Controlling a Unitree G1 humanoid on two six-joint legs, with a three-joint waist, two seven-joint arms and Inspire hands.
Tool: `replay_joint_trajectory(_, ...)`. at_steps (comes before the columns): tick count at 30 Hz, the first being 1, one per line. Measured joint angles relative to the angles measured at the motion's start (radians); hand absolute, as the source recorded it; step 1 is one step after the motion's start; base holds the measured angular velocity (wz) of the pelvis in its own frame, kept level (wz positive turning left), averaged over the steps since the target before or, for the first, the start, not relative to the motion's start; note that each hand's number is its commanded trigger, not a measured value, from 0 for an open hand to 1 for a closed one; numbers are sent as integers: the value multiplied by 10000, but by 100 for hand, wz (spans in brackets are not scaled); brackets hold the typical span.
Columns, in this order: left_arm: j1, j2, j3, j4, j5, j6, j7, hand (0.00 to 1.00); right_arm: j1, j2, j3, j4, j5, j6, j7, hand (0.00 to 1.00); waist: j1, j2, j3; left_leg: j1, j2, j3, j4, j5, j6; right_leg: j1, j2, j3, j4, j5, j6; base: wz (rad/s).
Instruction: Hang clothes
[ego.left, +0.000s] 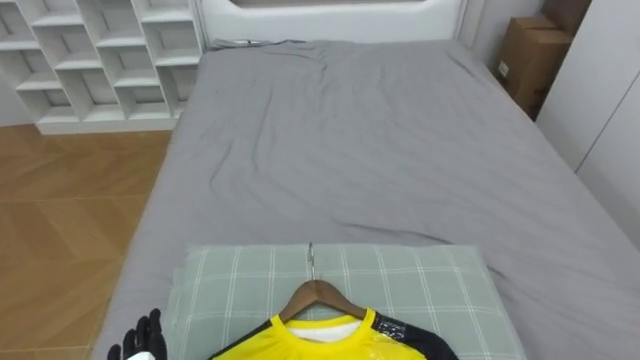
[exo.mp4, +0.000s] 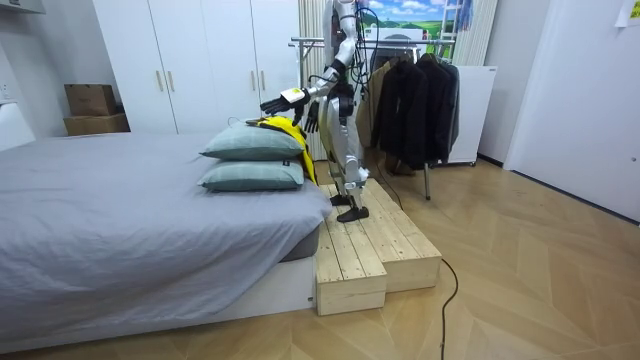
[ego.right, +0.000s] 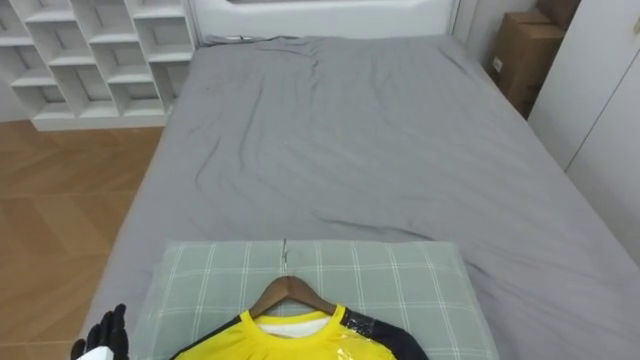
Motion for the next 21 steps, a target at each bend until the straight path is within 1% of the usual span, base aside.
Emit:
replay_joint_trajectory(2, -52, -3, -128, 2, 6, 22, -69, 0, -36, 0, 1, 1, 0, -1, 3, 0, -17, 36, 22, 2, -2, 1, 0, 0, 0, 0, -1, 7, 1, 1, 0, 0)
replay_joint_trajectory(3, -84, -3, -208, 9, 8, 32, -88, 0, -64, -1, 15, 0, 2, -2, 5, 0, -83, 54, 32, 2, -4, 1, -1, 0, 0, 1, -9, 0, 2, 1, 0, 0)
replay_joint_trajectory(4, -93, -4, -287, 9, 8, 34, -104, 0, -76, 1, 31, -3, 3, -18, 6, 0, -136, 78, 31, 2, -5, 1, -1, 0, 0, 0, -15, -1, 4, 1, 0, 0)
replay_joint_trajectory(8, -283, -18, -493, 8, 16, 37, -256, 0, -63, 0, 35, -2, 9, -90, 5, 0, -164, 107, 43, 4, -1, 6, 0, 0, 0, -4, -12, 3, 5, 1, -1, 0)
replay_joint_trajectory(17, -517, -21, -532, -14, 894, 38, -310, 0, -64, 4, 15, 2, 107, -102, -12, 0, -241, 130, 19, -27, -1, 18, 24, 0, 0, -21, -7, -22, 3, 2, -3, 0)
replay_joint_trajectory(21, -695, -45, -498, -12, 1108, 38, -307, 0, -59, 5, 15, 6, 84, -101, -26, 0, -248, 129, -31, -29, -3, 16, 57, 0, 0, -10, -16, -77, 5, 2, -3, 0)
